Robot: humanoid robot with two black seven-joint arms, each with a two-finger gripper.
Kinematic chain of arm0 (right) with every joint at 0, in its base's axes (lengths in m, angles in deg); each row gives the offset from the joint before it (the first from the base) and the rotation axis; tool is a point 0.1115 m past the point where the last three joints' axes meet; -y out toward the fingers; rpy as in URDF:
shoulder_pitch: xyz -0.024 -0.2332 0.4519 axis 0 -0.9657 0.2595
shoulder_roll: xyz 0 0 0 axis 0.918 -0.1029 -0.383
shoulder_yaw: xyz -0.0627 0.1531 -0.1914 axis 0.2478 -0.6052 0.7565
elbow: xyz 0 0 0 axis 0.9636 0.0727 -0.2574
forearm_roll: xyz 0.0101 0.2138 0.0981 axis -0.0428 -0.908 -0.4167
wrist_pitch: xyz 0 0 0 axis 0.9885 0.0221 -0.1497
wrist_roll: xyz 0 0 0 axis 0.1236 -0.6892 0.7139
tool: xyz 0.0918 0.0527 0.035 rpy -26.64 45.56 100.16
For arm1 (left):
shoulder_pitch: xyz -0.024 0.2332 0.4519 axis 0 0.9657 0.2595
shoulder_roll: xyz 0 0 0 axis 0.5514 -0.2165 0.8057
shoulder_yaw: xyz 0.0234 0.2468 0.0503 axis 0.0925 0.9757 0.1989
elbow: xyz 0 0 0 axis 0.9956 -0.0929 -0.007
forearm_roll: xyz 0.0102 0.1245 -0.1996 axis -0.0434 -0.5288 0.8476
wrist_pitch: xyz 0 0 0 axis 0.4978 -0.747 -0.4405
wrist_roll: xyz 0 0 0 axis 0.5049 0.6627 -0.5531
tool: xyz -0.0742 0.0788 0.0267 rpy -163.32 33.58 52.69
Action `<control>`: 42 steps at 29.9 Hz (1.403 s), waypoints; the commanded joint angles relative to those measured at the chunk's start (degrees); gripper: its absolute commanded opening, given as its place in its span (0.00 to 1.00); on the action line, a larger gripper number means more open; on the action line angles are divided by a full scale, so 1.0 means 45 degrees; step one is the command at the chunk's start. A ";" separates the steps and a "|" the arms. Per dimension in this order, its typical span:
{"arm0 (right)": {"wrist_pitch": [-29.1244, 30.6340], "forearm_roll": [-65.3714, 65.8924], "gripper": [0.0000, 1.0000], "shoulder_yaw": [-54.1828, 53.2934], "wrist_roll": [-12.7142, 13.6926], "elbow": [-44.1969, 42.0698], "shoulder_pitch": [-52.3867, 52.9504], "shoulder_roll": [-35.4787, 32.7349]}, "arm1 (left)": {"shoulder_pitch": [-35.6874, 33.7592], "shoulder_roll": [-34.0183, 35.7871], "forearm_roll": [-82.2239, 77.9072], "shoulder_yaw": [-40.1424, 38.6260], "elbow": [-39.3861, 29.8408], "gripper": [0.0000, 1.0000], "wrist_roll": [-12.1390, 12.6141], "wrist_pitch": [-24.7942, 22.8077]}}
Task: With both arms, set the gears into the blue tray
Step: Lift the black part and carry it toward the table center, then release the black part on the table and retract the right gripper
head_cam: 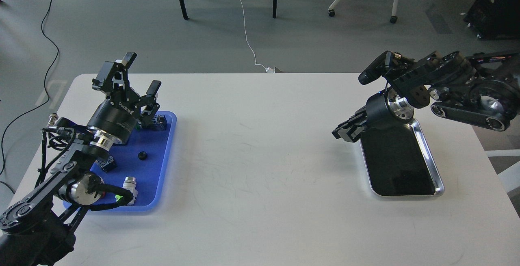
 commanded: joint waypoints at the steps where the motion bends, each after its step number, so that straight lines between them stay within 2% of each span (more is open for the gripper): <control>1: -0.0143 -0.0663 0.21 0.0054 -0.0003 -0.0441 -0.0076 0.1525 | 0.0000 -0.0004 0.0000 -0.0011 -0.0038 0.98 0.0000 0.0001; 6: -0.0591 -0.1289 0.21 0.0210 -0.0003 -0.1301 -0.0680 0.3303 | 0.0000 -0.0004 0.0000 -0.0011 -0.0077 0.98 0.0000 0.0001; 12: -0.1937 -0.1407 0.22 0.0855 -0.0003 -0.2102 -0.1481 0.4340 | 0.0000 -0.0004 0.0000 -0.0304 -0.0077 0.98 0.0000 0.0001; 24: -0.3521 -0.2442 0.23 0.1244 -0.0003 -0.2337 -0.2147 0.5122 | 0.0078 -0.0004 0.0000 -0.0304 -0.0077 0.98 0.0000 -0.0018; 36: -0.3795 -0.2462 0.27 0.1519 -0.0003 -0.2572 -0.2518 0.5122 | 0.0194 -0.0004 0.0000 -0.0343 -0.0077 0.98 0.0000 -0.0018; 41: -0.3815 -0.2462 0.51 0.1519 -0.0003 -0.2572 -0.2596 0.5122 | 0.0195 -0.0004 0.0000 -0.0343 -0.0078 0.98 0.0000 -0.0037; 42: -0.3815 -0.2462 0.52 0.1519 -0.0003 -0.2572 -0.2615 0.5122 | 0.0195 -0.0004 0.0000 -0.0324 -0.0077 0.98 0.0000 -0.0038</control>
